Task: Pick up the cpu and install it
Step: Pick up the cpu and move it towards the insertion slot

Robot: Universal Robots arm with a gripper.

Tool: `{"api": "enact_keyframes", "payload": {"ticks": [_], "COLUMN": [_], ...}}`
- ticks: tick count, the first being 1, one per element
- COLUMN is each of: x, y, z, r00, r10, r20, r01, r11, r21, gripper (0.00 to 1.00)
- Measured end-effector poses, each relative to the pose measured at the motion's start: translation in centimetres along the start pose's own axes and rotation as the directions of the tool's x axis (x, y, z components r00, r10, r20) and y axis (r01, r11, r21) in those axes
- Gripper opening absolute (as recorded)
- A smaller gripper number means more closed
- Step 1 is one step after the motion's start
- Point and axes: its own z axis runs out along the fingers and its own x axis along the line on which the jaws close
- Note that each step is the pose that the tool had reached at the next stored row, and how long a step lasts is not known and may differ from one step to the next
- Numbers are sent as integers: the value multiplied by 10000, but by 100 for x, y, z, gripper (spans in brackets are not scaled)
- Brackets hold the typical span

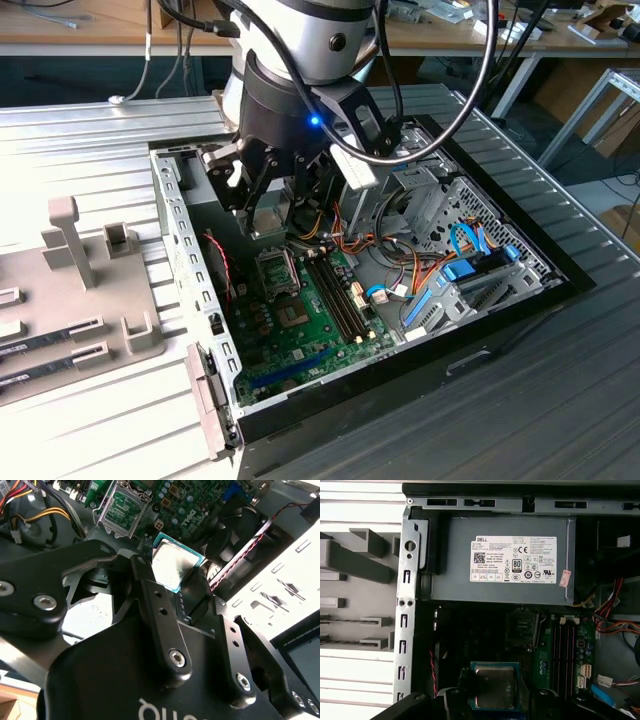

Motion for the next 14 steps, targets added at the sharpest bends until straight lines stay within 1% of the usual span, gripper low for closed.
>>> {"api": "enact_keyframes", "payload": {"ticks": [14], "x": [-21], "y": [-44], "z": [13], "r00": [10000], "r10": [0], "r20": [0], "r01": [0], "r11": [10000], "r21": [-1], "gripper": [47]}}
